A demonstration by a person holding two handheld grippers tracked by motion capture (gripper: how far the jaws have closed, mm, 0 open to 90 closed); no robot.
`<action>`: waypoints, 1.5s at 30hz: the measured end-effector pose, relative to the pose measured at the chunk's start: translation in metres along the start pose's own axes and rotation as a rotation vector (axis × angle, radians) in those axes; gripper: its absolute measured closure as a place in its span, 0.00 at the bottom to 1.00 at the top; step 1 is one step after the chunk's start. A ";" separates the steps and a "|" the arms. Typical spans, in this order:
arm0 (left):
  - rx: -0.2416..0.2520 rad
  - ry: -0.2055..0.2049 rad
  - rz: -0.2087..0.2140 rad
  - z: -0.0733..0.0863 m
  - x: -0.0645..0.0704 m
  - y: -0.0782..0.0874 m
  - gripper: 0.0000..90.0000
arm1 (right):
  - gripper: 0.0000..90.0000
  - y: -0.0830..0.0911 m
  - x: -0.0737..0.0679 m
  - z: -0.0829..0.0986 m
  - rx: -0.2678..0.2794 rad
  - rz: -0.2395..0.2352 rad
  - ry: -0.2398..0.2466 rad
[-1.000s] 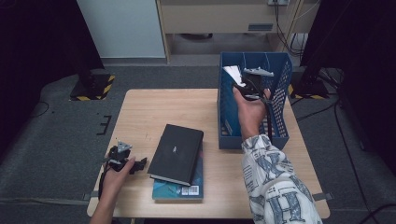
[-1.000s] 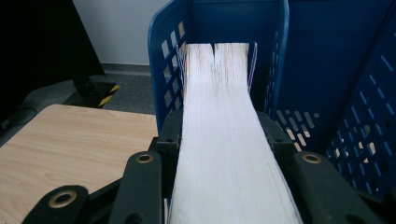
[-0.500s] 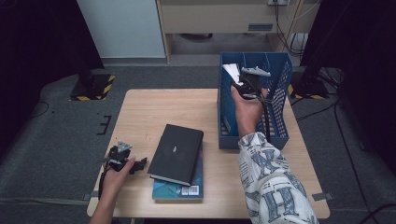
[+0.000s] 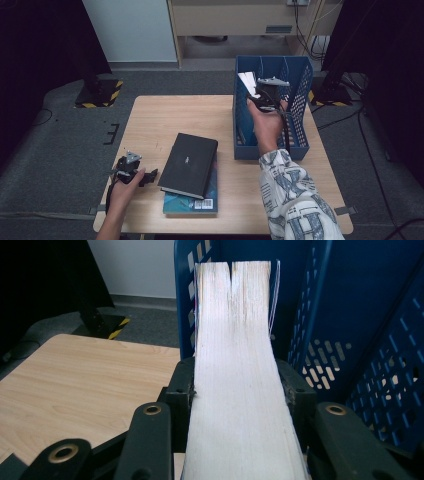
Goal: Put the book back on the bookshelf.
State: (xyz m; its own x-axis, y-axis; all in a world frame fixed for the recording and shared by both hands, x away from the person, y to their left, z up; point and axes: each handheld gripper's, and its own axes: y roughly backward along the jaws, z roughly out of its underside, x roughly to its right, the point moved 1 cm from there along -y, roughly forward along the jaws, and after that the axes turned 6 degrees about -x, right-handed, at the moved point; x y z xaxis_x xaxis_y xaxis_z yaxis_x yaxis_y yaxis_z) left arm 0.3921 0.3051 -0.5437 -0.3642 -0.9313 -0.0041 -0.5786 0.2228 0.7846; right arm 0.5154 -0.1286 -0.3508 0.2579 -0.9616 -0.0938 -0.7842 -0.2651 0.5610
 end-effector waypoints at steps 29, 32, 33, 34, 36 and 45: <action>-0.001 -0.001 0.002 0.000 0.000 0.000 0.01 | 0.66 -0.003 -0.004 -0.008 -0.063 -0.013 0.025; 0.000 -0.001 0.002 0.000 0.000 0.000 0.01 | 0.67 -0.003 -0.002 -0.008 -0.056 -0.009 0.008; 0.000 -0.001 0.002 0.000 0.000 0.000 0.01 | 0.67 -0.002 -0.002 -0.008 -0.049 -0.005 0.005; 0.000 -0.001 0.002 0.000 0.000 0.000 0.01 | 0.67 -0.002 -0.001 -0.007 -0.047 -0.006 0.005; 0.001 -0.001 0.002 0.000 0.000 0.000 0.01 | 0.67 -0.002 0.000 -0.007 -0.036 -0.003 -0.002; 0.003 -0.001 0.004 0.000 0.000 0.000 0.01 | 0.67 0.000 0.001 -0.020 0.007 0.018 -0.009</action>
State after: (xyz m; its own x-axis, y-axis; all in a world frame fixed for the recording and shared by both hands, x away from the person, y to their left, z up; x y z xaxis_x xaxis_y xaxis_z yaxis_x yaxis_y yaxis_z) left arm 0.3925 0.3048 -0.5438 -0.3667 -0.9304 -0.0017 -0.5792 0.2268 0.7830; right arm 0.5275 -0.1280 -0.3344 0.2388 -0.9668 -0.0908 -0.7926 -0.2480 0.5571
